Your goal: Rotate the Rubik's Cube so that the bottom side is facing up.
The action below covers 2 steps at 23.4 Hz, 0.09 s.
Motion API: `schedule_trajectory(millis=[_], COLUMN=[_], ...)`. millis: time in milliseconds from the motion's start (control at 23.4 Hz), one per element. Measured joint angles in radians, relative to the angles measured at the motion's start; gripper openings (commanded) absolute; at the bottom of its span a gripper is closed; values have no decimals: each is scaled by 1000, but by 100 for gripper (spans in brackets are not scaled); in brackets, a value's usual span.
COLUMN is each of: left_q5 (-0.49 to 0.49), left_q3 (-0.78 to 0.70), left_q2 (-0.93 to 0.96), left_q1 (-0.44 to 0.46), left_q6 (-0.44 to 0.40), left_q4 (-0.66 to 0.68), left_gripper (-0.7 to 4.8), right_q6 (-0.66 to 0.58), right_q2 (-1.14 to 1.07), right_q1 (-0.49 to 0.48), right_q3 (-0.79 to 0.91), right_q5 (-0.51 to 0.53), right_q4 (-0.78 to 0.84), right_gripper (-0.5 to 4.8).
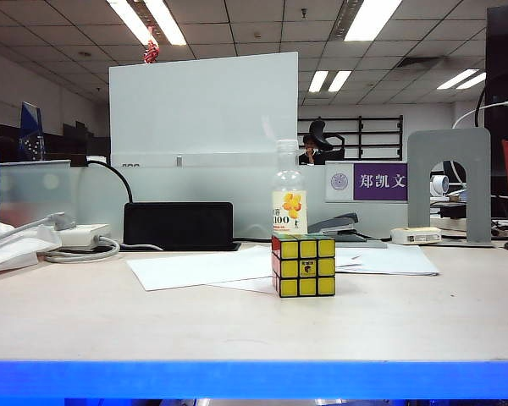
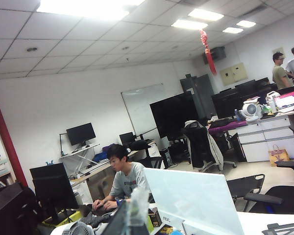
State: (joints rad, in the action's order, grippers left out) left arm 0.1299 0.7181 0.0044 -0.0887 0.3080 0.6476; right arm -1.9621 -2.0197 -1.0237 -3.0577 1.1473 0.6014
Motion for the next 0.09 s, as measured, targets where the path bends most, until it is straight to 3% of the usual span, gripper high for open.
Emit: schedule_trajectory(millis=[85], left_q5=[1], left_q3=[0], left_q2=[0], left_q1=[0], left_q6=[0], left_q4=[0], left_gripper=[-5], right_q6=[0], right_q2=[-4], right_q1=[1], right_q3=[-7], right_q5=[3], right_q4=[-9], right_gripper=[-6])
